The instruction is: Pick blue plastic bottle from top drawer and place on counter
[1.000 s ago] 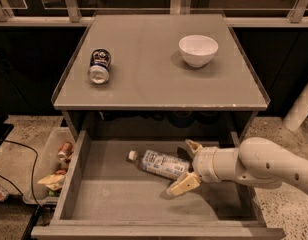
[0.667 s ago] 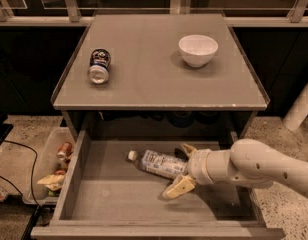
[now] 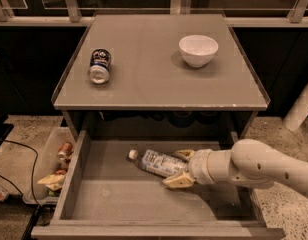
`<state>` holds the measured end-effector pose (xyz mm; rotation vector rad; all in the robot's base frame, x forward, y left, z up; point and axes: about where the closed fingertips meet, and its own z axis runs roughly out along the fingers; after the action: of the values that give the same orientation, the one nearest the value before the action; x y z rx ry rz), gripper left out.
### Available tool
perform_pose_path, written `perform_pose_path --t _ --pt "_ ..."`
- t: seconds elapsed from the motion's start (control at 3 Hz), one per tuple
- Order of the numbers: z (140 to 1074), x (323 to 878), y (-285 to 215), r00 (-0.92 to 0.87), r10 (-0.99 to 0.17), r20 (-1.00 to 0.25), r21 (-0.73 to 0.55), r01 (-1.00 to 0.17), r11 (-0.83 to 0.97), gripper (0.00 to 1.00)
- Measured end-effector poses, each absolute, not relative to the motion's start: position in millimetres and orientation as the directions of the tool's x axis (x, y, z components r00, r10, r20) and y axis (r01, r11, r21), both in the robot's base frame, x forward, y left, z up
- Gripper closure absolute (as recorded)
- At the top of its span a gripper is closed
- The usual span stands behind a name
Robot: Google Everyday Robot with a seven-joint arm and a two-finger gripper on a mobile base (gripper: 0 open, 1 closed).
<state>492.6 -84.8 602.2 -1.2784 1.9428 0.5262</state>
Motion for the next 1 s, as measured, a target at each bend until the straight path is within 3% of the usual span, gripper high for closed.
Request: perform_pose_path --t 0.67,1.0 --pt "602.2 492.5 -84.7 -0.23 -0.603 -0.764 -0.058 -0.906 0.419 0.88" --pt "618.0 486.5 -95.0 -0.22 -0.614 -0.758 -0.07 -0.909 0.412 1.0"
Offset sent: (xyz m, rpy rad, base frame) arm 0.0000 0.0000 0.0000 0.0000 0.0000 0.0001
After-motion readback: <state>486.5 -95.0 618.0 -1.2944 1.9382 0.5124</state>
